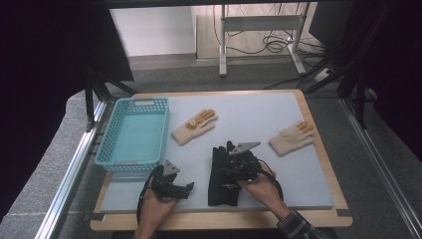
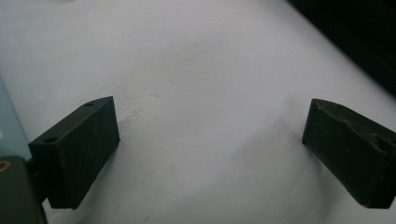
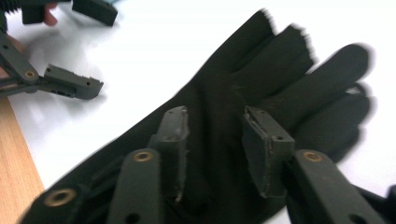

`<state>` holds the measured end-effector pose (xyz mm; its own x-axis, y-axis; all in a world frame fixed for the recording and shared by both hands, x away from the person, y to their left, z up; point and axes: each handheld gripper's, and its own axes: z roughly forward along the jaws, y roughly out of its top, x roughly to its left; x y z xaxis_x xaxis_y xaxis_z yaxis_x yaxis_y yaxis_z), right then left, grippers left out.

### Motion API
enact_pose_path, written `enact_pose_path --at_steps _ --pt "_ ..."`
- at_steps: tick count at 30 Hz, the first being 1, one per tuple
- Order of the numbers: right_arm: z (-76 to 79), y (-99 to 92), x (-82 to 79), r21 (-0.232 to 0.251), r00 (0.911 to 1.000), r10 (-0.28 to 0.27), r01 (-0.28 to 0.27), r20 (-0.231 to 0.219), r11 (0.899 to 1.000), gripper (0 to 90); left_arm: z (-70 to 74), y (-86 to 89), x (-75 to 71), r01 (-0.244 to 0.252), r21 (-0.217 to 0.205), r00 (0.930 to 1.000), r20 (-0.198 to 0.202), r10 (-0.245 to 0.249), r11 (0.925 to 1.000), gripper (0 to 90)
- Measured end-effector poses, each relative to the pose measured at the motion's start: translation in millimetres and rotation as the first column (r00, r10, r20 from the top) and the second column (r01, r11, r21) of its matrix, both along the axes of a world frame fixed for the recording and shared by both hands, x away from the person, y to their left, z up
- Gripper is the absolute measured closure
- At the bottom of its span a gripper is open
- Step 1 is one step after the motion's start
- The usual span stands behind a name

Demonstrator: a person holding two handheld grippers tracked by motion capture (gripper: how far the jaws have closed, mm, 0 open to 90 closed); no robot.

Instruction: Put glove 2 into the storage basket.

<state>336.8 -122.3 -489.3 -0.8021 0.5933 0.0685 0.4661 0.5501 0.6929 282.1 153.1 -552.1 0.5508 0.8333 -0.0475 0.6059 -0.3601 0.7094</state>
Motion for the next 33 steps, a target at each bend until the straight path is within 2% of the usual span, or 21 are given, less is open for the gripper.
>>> enact_pose_path --at_steps 3,7,10,15,20,25,33 --pt "7.3 -14.6 0.8 0.019 0.9997 -0.006 0.006 0.022 1.000 58.6 0.0 0.0 0.0 0.000 0.000 1.0000 0.000 0.000 1.0000 4.3" --pt "8.6 -36.8 -2.1 0.045 0.9999 -0.002 0.001 0.014 0.999 77.6 -0.1 -0.3 -0.1 -0.004 -0.003 1.0000 0.000 0.004 1.0000 4.3" --pt "1.2 -48.8 -8.3 0.039 0.9999 0.016 -0.016 -0.001 0.999 85.6 -0.1 -0.3 -0.1 -0.004 -0.004 1.0000 0.000 0.004 1.0000 4.3" --pt "-18.0 -58.8 -21.2 0.032 0.9982 0.054 -0.054 -0.025 0.998 87.9 0.0 -0.4 -0.3 -0.004 -0.004 1.0000 0.000 0.004 1.0000 4.3" --pt "-32.3 -58.2 -31.1 0.044 0.9955 0.089 -0.088 -0.031 0.995 87.9 0.4 -0.1 -1.2 -0.004 -0.001 1.0000 0.001 0.004 1.0000 4.2" --pt "-37.7 -52.3 -32.6 0.050 0.9938 0.107 -0.105 -0.030 0.993 87.9 0.3 2.2 -3.2 -0.006 0.001 1.0000 0.000 0.006 1.0000 3.6" --pt "-43.8 -26.6 -33.7 0.073 0.9888 0.143 -0.140 -0.043 0.988 86.7 -0.4 15.1 -8.7 -0.018 0.008 0.9998 0.005 0.018 0.9998 3.4"
